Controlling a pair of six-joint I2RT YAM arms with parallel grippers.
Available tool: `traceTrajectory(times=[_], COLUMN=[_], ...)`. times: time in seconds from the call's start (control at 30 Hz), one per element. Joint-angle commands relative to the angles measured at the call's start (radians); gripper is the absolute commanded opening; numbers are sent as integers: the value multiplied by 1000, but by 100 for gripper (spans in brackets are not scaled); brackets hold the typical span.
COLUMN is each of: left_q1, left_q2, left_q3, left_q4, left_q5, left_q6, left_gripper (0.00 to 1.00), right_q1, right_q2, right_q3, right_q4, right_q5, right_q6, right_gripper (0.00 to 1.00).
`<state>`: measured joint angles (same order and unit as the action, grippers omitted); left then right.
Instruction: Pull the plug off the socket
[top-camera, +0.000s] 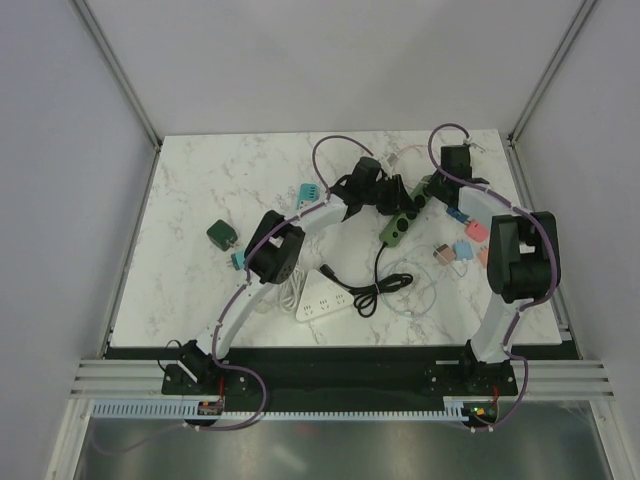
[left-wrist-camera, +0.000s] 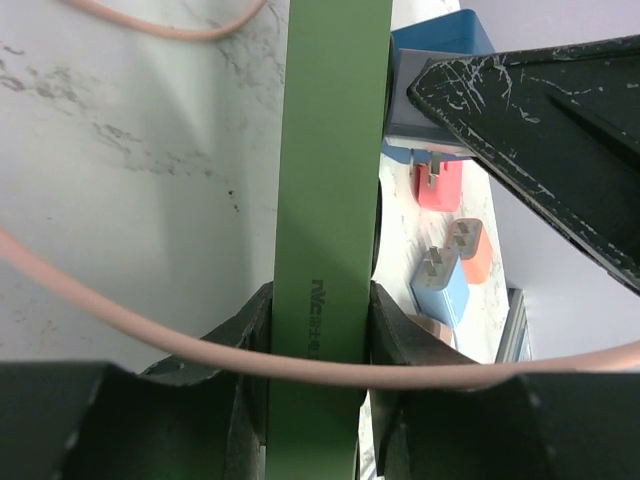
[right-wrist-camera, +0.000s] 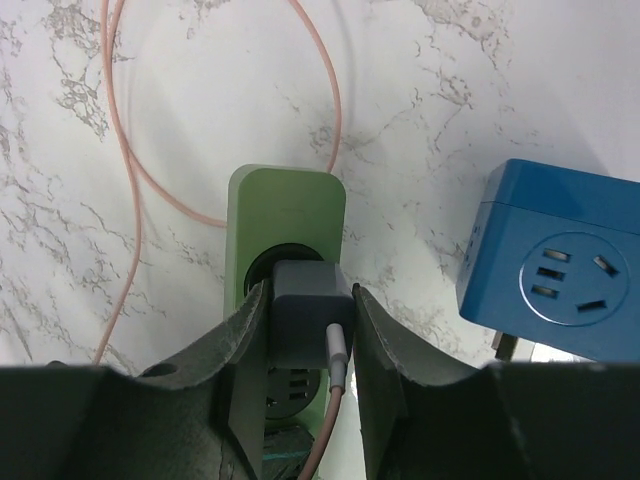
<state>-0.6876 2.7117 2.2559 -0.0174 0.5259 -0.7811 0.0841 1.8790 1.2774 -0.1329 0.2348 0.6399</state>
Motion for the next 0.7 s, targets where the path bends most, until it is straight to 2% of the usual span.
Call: traceTrajectory(times=[0.0, 0.03, 0.07, 0.17, 0.23, 0.37, 0.6, 0.67], left_q1=[20, 20, 20, 20, 20, 20, 20, 23], left_q2=[10, 10, 10, -4, -9, -9, -13, -24], left_q3=[-6, -6, -7, -33, -44, -44, -64, -97], left_q4=[-70, -69, -62, -46, -33, -29, 40, 88], left_q5=[-178, -175, -170, -168, -167, -159, -107, -26], left_q6=[-9, -9, -6, -6, -6, -1, 25, 32], left_gripper=[2, 2, 2, 2, 2, 2, 2, 9], right_q1=[-1, -51, -78, -174, -191, -191, -190, -190], right_q2=[-92, -90, -89, -58, -47, -67, -104, -95], right_q3=[30, 13, -4, -47, -75, -90, -64, -38], right_q4=[-103, -85, -18, 71, 127, 142, 26, 4], right_q5=[-38, -107, -288, -569, -636, -620, -416, -397], right_q6=[-77, -59, -27, 99, 159, 139, 29, 4], right_gripper=[0, 0, 0, 0, 0, 0, 0, 0])
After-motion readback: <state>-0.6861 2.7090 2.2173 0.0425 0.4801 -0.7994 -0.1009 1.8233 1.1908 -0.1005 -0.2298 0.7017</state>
